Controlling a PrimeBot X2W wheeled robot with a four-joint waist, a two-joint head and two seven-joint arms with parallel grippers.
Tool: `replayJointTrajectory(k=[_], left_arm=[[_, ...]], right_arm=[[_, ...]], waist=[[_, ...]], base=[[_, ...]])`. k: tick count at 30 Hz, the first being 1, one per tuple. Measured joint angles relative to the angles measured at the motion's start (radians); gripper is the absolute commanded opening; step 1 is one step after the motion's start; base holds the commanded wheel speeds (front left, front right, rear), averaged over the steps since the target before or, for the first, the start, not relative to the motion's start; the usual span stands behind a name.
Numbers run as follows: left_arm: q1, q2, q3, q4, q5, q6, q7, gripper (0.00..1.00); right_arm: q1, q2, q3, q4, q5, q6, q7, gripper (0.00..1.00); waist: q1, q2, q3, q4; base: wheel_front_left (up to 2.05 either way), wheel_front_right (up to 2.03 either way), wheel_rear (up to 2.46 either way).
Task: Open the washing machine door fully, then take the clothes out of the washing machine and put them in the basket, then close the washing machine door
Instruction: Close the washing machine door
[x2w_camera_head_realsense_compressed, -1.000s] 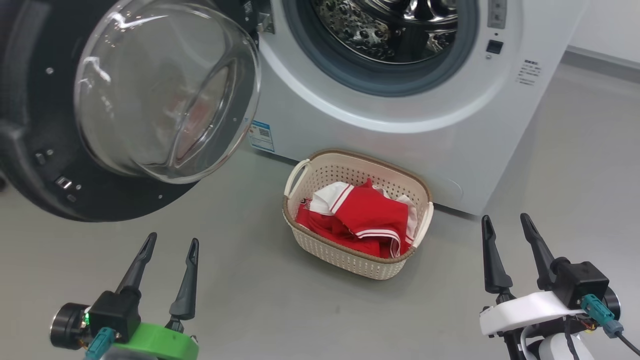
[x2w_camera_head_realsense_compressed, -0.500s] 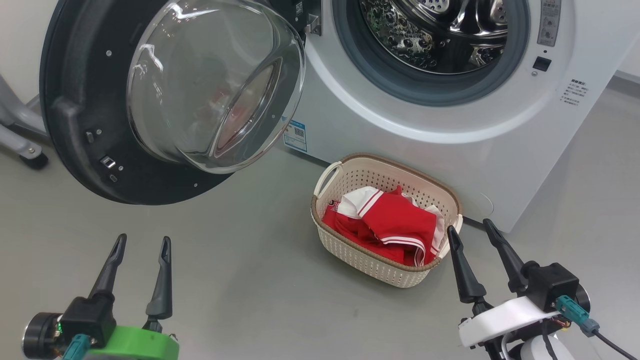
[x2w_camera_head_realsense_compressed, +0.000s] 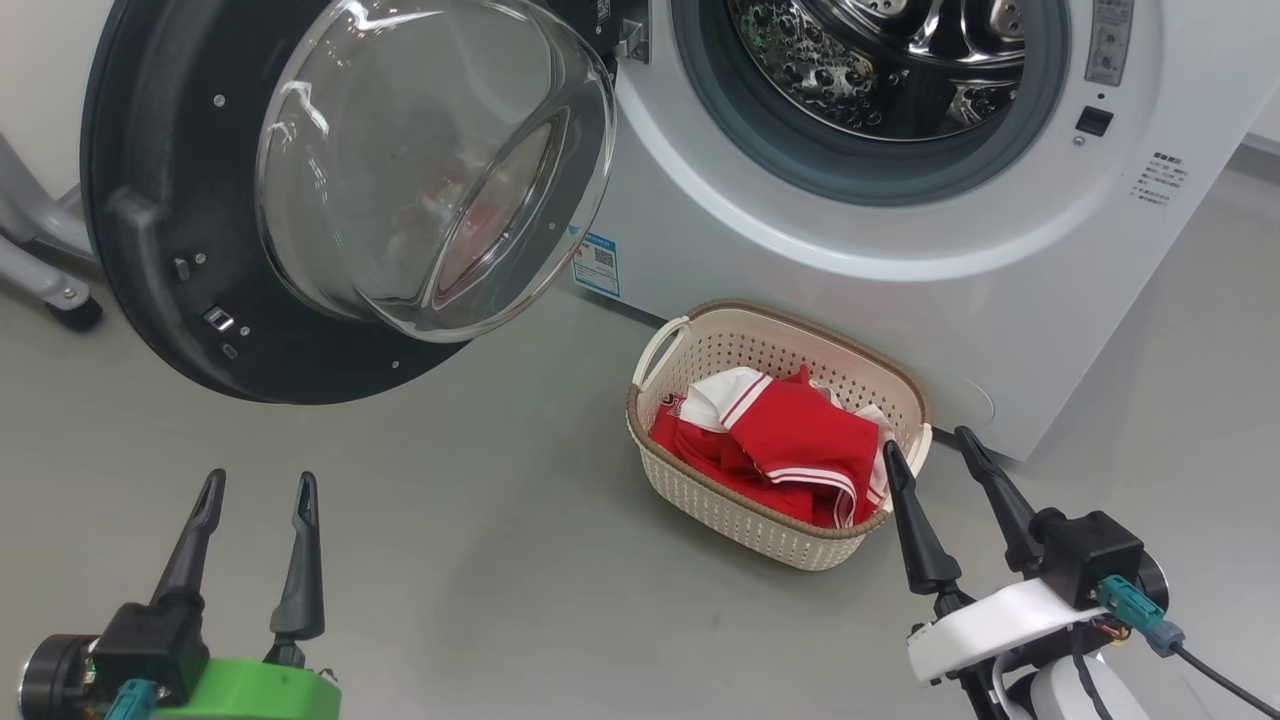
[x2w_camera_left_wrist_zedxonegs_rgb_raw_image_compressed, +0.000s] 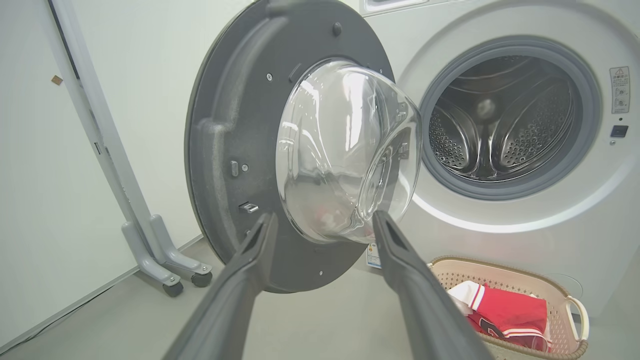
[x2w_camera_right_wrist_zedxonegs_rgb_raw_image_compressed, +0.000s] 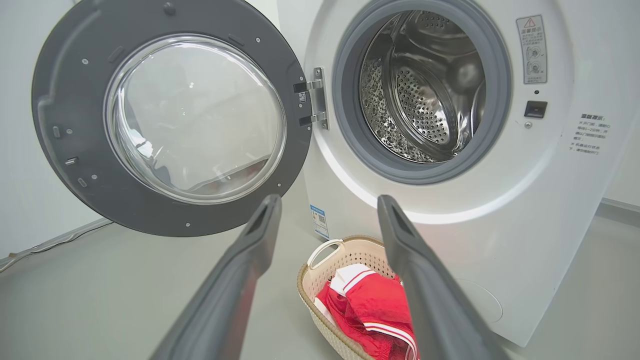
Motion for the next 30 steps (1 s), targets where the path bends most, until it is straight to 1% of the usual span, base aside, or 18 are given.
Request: replayJointTrajectory(k=[26, 30], left_arm=[[0.015, -0.001, 0.003, -0.027, 0.006, -0.003, 0.0, 1.0], [0.015, -0.002, 0.007, -0.03, 0.006, -0.01, 0.0, 1.0]], right_arm=[[-0.01, 0.0, 0.004, 0.017, 0.002, 0.0, 0.0, 1.0], [-0.019, 0.0, 0.003, 0.018, 0.002, 0.0, 0.0, 1.0]], waist=[[0.0, 0.0, 0.011, -0.001], [0.0, 0.0, 0.013, -0.001]], base=[[0.0, 0.0, 0.0], [0.0, 0.0, 0.0]])
